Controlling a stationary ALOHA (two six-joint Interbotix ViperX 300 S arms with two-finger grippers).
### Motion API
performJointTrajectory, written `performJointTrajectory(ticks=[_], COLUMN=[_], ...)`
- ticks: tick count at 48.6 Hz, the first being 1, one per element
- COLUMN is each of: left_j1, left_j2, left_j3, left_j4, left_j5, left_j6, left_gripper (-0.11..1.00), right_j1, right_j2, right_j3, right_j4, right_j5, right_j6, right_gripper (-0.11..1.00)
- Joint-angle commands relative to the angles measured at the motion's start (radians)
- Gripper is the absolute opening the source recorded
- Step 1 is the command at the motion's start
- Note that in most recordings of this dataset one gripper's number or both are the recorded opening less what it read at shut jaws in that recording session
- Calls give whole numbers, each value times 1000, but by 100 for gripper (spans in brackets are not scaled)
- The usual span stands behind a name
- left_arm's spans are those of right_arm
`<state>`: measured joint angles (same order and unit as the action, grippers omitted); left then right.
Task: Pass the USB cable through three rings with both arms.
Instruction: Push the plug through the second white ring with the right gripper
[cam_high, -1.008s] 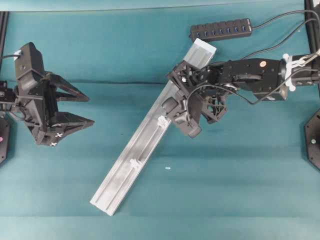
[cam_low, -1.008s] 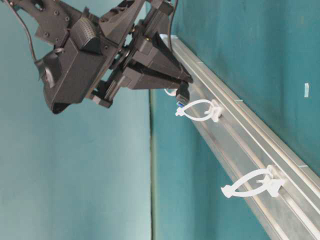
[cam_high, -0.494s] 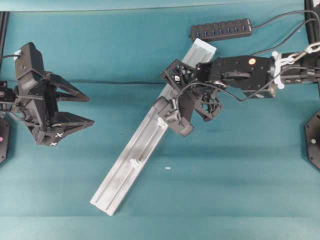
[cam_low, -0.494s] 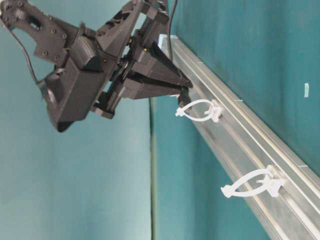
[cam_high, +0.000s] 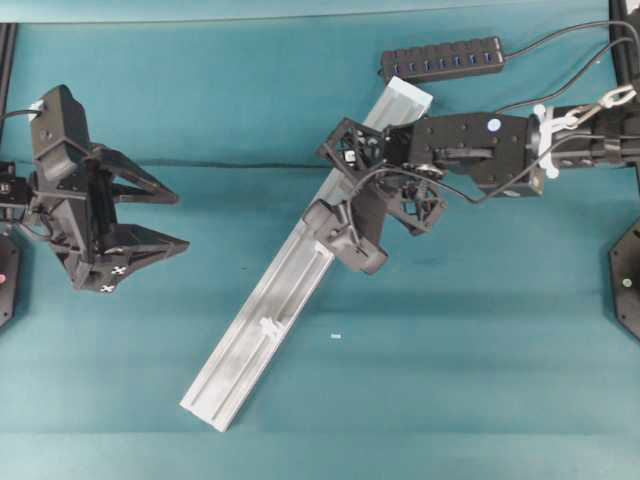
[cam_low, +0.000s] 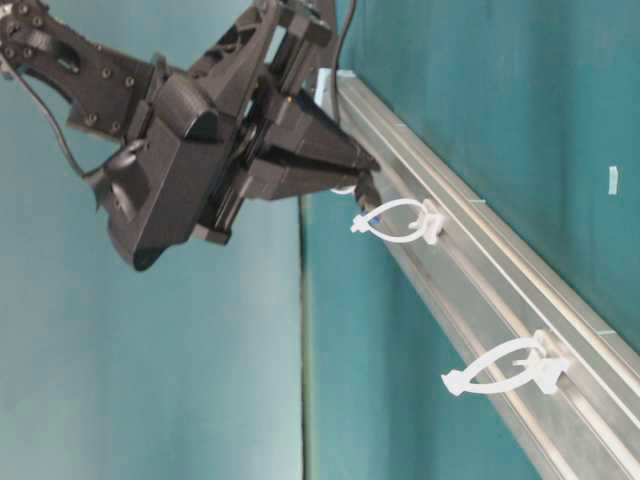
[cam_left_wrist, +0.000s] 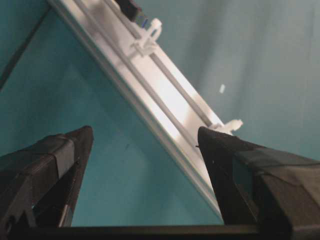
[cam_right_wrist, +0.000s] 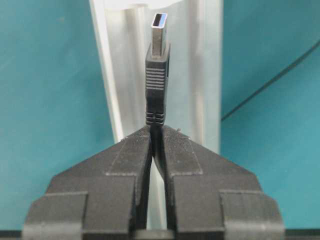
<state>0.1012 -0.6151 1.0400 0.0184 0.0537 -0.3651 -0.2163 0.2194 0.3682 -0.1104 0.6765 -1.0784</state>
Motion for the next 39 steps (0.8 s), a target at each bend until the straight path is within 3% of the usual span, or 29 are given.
performJointTrajectory(ticks=[1, 34, 39], left_j1=[-3, -3, -3], left_j2=[-2, 2, 2], left_j3=[-14, -18, -17], left_j4=[3, 3, 3], left_j5=[-6, -9, -9], left_j6=[0, -2, -2], left_gripper=[91, 92, 92], right_j1=[8, 67, 72], right_j2=[18, 28, 28], right_j3=[-11, -15, -29], right_j4=[-5, 0, 3], right_j5=[3, -6, -8], right_j6=[11, 14, 38], right_gripper=[8, 8, 8])
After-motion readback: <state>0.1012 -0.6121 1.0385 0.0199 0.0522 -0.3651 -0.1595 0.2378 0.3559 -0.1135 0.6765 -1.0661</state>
